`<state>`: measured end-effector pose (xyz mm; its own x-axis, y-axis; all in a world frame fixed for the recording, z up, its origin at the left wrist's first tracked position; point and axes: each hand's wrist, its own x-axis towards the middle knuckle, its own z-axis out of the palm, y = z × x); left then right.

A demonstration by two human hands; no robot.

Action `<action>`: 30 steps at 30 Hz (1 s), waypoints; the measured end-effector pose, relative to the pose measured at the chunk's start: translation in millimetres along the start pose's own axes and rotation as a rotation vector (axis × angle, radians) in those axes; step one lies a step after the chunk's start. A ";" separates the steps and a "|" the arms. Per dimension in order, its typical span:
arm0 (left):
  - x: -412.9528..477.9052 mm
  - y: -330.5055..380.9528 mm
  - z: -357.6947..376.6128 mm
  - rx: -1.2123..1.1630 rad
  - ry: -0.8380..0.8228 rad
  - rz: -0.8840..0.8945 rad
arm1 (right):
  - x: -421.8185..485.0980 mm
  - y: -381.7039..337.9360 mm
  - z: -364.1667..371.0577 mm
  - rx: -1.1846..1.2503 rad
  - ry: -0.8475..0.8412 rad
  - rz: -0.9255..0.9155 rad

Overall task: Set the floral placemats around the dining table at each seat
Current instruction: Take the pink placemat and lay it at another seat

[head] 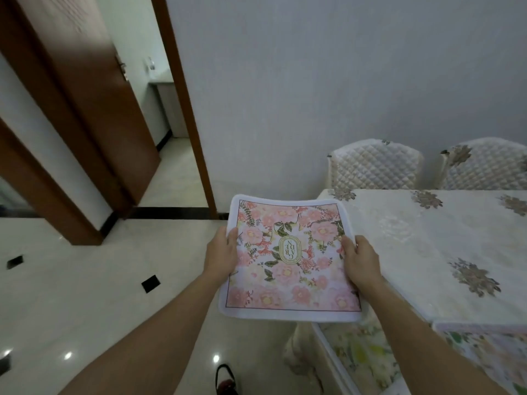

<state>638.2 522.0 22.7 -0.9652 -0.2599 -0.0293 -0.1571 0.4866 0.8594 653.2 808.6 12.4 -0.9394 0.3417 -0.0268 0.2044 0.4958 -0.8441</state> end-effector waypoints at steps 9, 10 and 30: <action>107.6 -57.4 -66.0 -0.002 0.080 -0.035 | 59.2 -75.7 120.4 0.051 -0.076 -0.034; 125.6 -62.7 -73.4 -0.009 0.083 -0.035 | 69.2 -86.5 135.2 0.053 -0.085 -0.030; 414.0 -66.0 -108.7 -0.008 -0.006 -0.005 | 263.4 -199.1 280.5 0.030 -0.039 0.034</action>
<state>271.8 291.6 9.3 -0.9656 -0.2575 -0.0360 -0.1598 0.4786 0.8633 287.8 576.0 23.2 -0.9423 0.3261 -0.0761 0.2285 0.4602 -0.8579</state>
